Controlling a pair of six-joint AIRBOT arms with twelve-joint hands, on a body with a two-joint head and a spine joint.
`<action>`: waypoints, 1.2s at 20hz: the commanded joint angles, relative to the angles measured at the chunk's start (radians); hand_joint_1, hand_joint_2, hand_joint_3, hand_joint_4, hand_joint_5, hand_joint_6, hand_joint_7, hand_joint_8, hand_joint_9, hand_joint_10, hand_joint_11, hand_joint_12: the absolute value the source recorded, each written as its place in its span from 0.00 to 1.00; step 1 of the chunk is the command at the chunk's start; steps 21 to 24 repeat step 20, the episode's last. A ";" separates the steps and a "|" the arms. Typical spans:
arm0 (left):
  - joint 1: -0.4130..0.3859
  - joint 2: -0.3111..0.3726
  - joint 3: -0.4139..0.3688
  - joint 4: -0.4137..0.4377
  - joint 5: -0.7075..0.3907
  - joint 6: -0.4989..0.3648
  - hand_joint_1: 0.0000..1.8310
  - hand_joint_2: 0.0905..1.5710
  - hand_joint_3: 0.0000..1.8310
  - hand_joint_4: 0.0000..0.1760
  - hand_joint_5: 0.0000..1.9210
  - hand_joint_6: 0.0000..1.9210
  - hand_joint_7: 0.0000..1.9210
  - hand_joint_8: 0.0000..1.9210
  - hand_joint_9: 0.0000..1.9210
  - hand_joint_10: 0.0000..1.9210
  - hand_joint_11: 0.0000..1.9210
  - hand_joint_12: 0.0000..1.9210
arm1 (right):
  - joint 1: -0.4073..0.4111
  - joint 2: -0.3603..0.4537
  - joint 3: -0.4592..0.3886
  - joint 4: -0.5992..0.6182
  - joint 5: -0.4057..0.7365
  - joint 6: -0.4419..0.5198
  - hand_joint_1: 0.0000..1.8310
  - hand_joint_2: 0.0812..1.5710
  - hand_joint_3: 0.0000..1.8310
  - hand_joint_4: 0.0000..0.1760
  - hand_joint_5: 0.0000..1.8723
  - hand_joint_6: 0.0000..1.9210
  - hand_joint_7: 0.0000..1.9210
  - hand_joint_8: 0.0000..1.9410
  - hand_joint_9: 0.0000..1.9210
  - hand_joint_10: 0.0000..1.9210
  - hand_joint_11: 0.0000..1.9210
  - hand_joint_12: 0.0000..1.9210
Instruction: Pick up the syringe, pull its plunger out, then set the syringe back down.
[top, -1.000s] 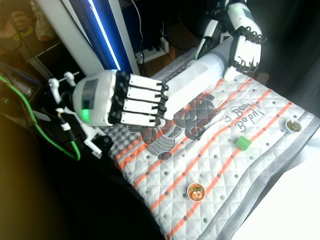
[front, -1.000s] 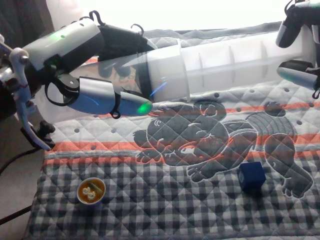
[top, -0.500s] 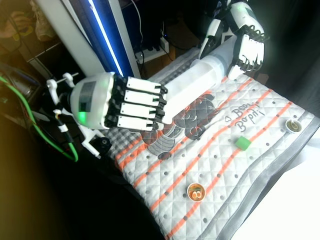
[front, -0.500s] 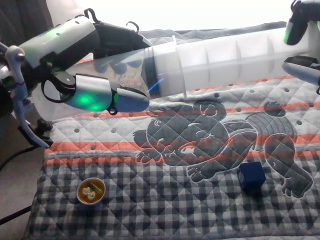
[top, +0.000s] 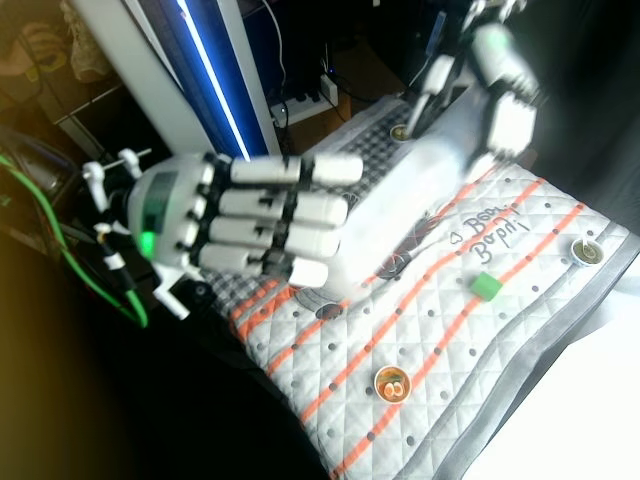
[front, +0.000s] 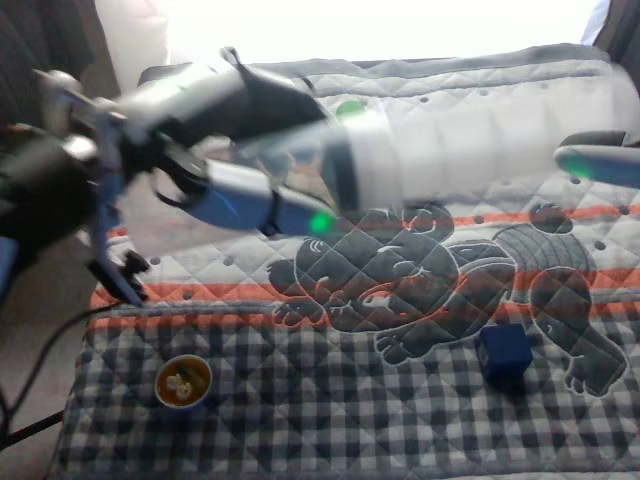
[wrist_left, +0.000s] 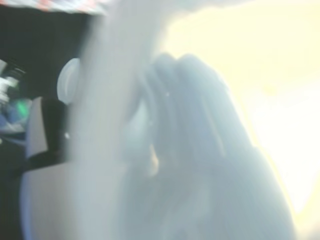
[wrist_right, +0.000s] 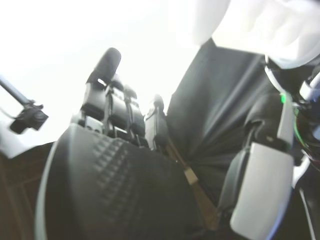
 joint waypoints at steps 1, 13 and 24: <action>-0.020 -0.016 0.015 0.013 0.073 -0.018 0.75 0.71 0.00 0.00 0.45 0.55 0.49 0.56 0.44 0.71 0.35 0.85 | 0.008 0.003 0.003 0.009 0.126 0.002 0.45 0.50 0.00 0.62 0.07 0.01 0.00 0.00 0.02 0.02 0.00 0.56; 0.010 -0.066 0.051 -0.014 0.010 -0.018 0.41 0.52 0.00 0.82 0.00 0.00 0.00 0.00 0.00 0.00 0.00 0.00 | 0.008 0.003 -0.007 0.006 0.158 0.002 0.48 0.51 0.00 0.66 0.13 0.00 0.02 0.00 0.05 0.01 0.00 0.52; 0.131 0.152 -0.068 0.131 0.616 -0.599 0.33 0.72 0.01 0.27 0.11 0.03 0.11 0.01 0.12 0.04 0.00 0.65 | 0.002 0.028 -0.059 0.006 0.300 -0.061 0.33 0.59 0.02 0.39 0.08 0.00 0.05 0.01 0.09 0.02 0.00 0.48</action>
